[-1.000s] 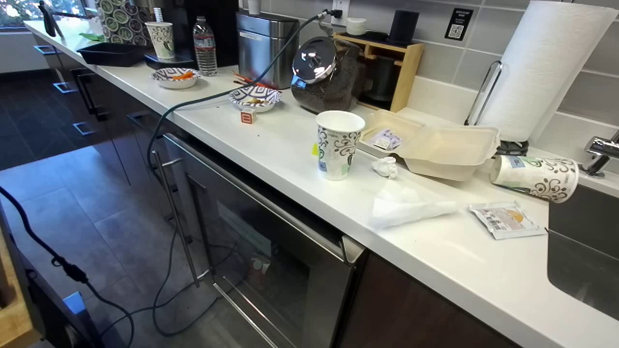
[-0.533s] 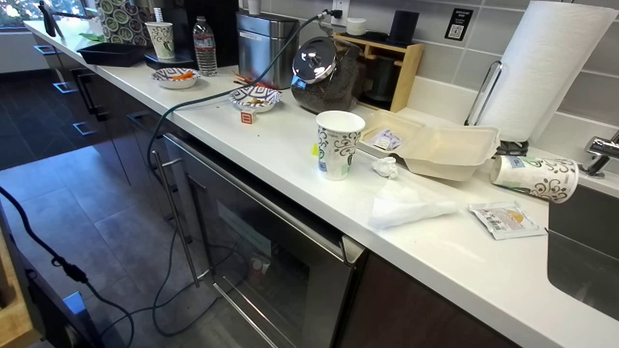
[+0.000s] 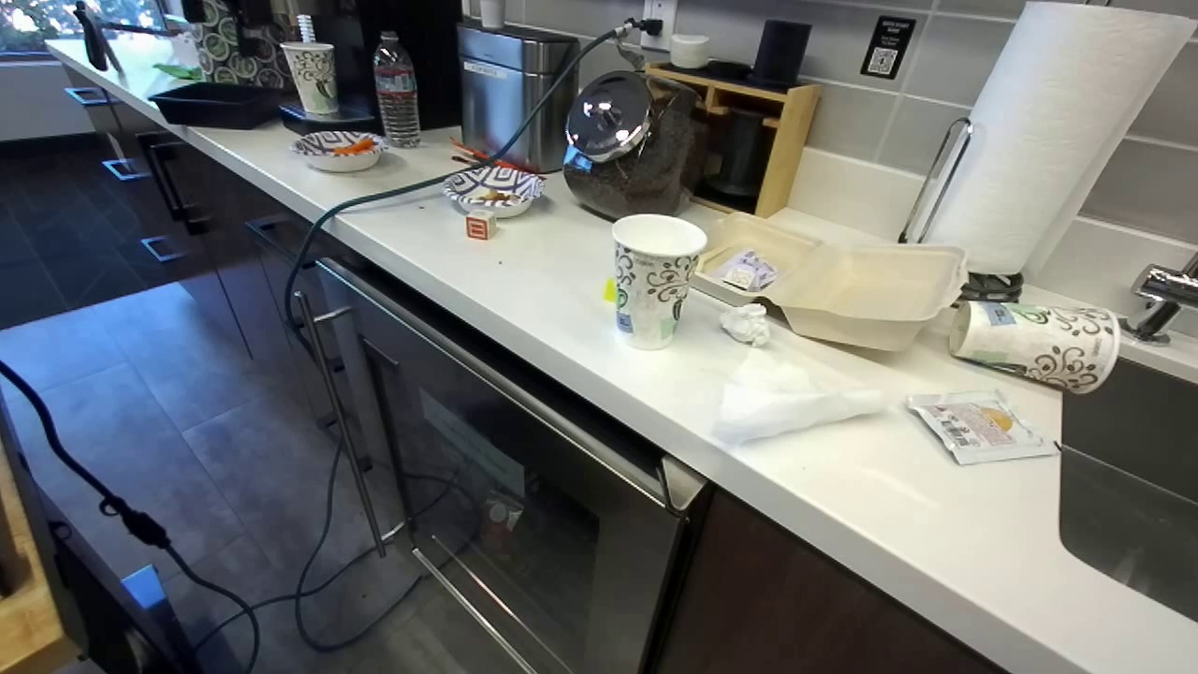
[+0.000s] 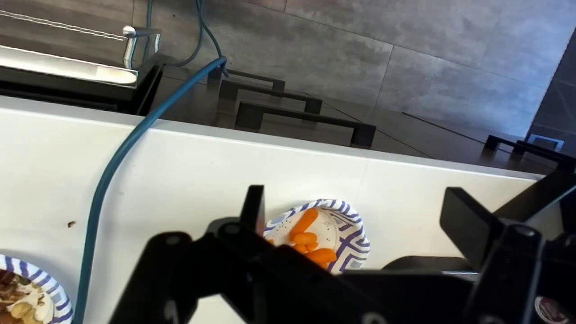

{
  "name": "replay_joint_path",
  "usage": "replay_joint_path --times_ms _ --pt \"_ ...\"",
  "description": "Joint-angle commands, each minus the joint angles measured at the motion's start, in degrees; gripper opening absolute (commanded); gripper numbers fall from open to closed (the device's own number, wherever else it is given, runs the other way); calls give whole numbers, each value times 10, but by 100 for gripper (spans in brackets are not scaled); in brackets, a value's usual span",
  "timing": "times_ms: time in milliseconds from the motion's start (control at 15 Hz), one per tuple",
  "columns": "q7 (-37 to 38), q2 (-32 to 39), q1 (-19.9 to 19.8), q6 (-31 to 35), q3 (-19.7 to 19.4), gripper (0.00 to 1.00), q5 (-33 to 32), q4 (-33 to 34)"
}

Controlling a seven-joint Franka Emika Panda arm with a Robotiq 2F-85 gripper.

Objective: Move the left plate to the right

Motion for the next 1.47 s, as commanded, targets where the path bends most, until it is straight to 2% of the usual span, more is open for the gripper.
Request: replay_joint_path --times_ms 0,67,267,467,600,933,1400 --pt "-1 5 -7 -2 5 100 1 6" --pt "-1 6 -8 -2 5 100 0 8" --pt "-57 69 4 89 -4 100 74 18" --pt "-97 126 8 187 3 100 126 29" --pt "-108 170 3 226 10 100 148 44" --pt "-114 267 -26 231 34 100 166 95" --pt "-123 347 -79 219 76 100 192 163"
